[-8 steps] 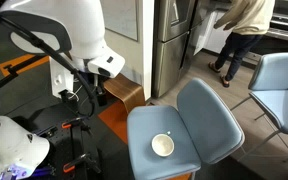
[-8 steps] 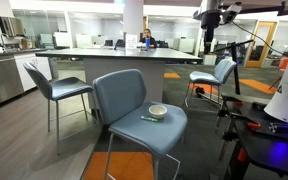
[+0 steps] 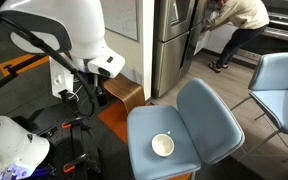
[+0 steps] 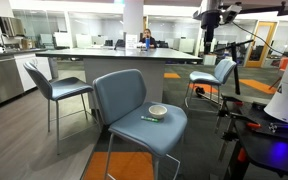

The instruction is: Move the bowl to the left

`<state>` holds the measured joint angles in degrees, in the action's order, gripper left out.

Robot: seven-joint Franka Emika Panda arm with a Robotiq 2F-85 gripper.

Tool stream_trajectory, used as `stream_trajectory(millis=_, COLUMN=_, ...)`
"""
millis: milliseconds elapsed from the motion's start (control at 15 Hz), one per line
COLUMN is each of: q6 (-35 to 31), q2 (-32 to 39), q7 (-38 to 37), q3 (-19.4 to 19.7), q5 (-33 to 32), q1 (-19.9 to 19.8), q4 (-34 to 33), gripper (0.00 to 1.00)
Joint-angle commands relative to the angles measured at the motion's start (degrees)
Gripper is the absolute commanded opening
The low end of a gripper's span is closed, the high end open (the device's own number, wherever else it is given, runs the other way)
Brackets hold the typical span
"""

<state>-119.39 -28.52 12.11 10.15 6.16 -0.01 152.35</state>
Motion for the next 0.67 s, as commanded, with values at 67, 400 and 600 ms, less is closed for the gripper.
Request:
stream_trajectory(millis=67, q6=0.2, q2=0.1, q7=0.4, q3=-0.9, q5=0.5, q1=-1.0, q4=-0.1, gripper=1.0)
stream_trajectory(millis=400, q6=-3.0, q2=4.1, q7=0.0, q3=-1.0, q5=0.5, q1=-1.0, q4=-1.6, gripper=1.0)
stream_trajectory(millis=600, q6=-11.5, q2=13.5, q7=0.5, q3=-0.6, q5=0.3, q1=-1.0, q4=-3.9, gripper=1.0)
